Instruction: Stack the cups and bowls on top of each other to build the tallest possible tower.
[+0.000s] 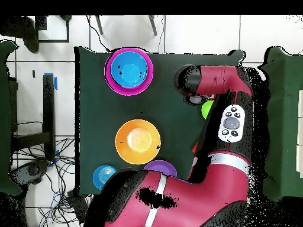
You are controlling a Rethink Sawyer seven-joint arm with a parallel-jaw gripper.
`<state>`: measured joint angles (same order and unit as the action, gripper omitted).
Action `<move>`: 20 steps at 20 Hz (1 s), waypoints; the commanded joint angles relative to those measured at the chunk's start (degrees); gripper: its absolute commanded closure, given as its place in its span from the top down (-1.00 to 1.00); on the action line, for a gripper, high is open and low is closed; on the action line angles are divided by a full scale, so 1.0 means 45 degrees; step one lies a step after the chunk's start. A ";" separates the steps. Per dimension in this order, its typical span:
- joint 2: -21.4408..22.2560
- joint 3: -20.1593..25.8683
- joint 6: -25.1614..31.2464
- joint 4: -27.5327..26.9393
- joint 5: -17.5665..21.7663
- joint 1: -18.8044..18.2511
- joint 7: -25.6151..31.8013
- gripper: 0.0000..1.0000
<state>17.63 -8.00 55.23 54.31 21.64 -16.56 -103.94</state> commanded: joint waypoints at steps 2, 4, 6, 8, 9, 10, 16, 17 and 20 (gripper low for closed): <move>-0.0533 0.0451 -0.0512 0.1707 -0.0506 0.0536 -0.2509 1.00; -0.0577 0.0413 -0.0957 0.1939 -0.0559 0.0572 -0.2800 1.00; -0.0648 0.0326 -0.1351 0.2142 -0.0527 0.0655 -0.3100 1.00; -0.0732 0.0285 -0.1661 0.2301 -0.0445 0.0711 -0.3144 1.00; -0.0793 0.0255 -0.1937 0.2375 -0.0355 0.0728 -0.3165 1.00; -0.0881 0.0249 -0.2168 0.2398 -0.0253 0.0732 -0.3093 1.00; -0.1319 0.0073 -0.3197 0.2587 0.0145 0.0744 -0.2654 1.00; -0.1371 0.0008 -0.3325 0.2604 0.0177 0.0760 -0.2612 1.00; -0.1439 -0.0177 -0.3545 0.2558 0.0217 0.0812 -0.2387 1.00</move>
<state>14.89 -11.45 42.54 61.20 20.74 -14.11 -108.77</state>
